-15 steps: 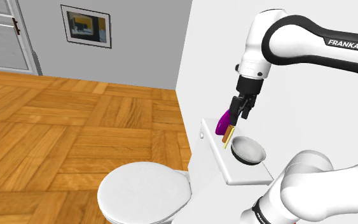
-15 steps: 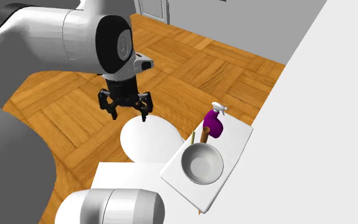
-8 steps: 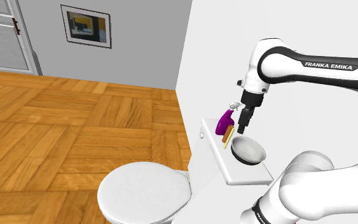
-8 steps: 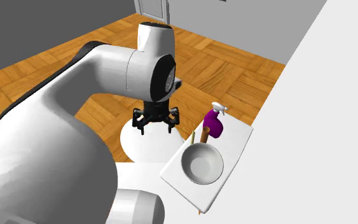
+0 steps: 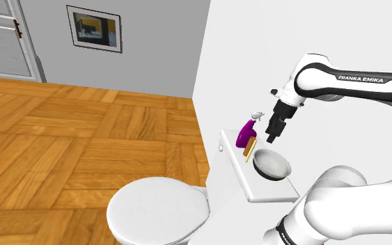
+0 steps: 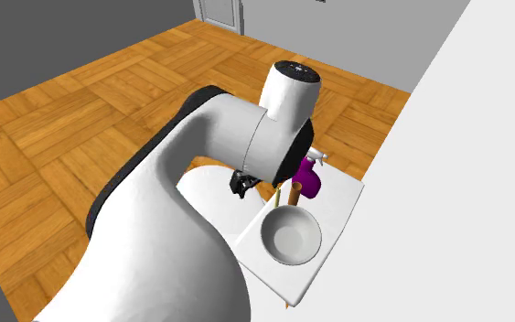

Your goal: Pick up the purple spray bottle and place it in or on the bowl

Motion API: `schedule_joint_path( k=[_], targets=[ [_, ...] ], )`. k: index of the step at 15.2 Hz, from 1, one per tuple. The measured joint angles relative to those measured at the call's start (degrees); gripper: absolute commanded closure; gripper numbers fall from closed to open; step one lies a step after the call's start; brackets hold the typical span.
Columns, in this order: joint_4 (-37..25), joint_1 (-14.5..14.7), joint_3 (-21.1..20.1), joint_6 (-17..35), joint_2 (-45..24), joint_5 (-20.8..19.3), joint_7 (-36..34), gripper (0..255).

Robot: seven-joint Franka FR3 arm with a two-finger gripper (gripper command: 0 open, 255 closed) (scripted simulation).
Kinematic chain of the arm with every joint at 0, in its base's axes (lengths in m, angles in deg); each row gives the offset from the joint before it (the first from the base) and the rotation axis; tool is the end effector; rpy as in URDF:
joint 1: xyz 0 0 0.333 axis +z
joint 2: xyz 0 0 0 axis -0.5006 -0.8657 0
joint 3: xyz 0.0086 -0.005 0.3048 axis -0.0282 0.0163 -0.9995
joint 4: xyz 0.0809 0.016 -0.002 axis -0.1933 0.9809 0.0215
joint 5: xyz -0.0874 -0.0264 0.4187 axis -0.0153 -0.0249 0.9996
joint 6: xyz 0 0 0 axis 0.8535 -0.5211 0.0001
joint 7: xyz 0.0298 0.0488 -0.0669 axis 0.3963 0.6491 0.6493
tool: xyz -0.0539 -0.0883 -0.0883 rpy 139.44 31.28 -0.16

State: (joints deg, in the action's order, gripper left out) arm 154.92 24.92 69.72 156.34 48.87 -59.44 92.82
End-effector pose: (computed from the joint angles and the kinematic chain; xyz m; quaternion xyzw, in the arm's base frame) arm 0.2992 -0.1965 0.3998 -0.9737 -0.2123 -0.0228 0.0799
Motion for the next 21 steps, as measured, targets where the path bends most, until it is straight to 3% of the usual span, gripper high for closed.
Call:
schedule_joint_path(
  k=[1,3,4,6,8,9,10,11,12,14,18,19,20,21],
  targets=[
    [-0.47,-4.94,1.13,1.65,-3.60,-0.67,3.33,0],
    [-0.92,-3.98,5.90,5.65,-3.73,0.44,11.00,0],
    [-1.32,-5.78,7.98,7.42,-5.70,1.06,14.51,0],
    [-3.78,-6.08,13.10,11.14,-8.40,3.60,22.26,0],
    [-5.64,-5.02,17.62,13.73,-11.64,6.32,30.30,0],
    [-5.29,-4.99,18.43,15.34,-12.25,3.68,33.96,0],
    [-4.99,-4.86,20.23,18.10,-13.20,-2.64,38.05,0],
    [-4.72,-4.48,21.10,20.69,-13.57,-7.51,41.89,0],
    [-4.50,-4.39,21.07,21.50,-13.46,-8.79,46.07,0],
    [-4.33,-4.63,20.84,21.52,-13.52,-8.73,46.51,0],
    [-5.01,-4.13,20.70,23.07,-13.75,-3.90,53.10,0],
    [-5.38,-4.08,20.81,22.78,-13.81,-1.57,55.74,0],
    [-6.66,-3.71,23.52,21.53,-15.15,2.34,58.87,0],
    [-4.76,-3.55,21.89,22.34,-14.57,0.65,63.30,0]
  ],
)
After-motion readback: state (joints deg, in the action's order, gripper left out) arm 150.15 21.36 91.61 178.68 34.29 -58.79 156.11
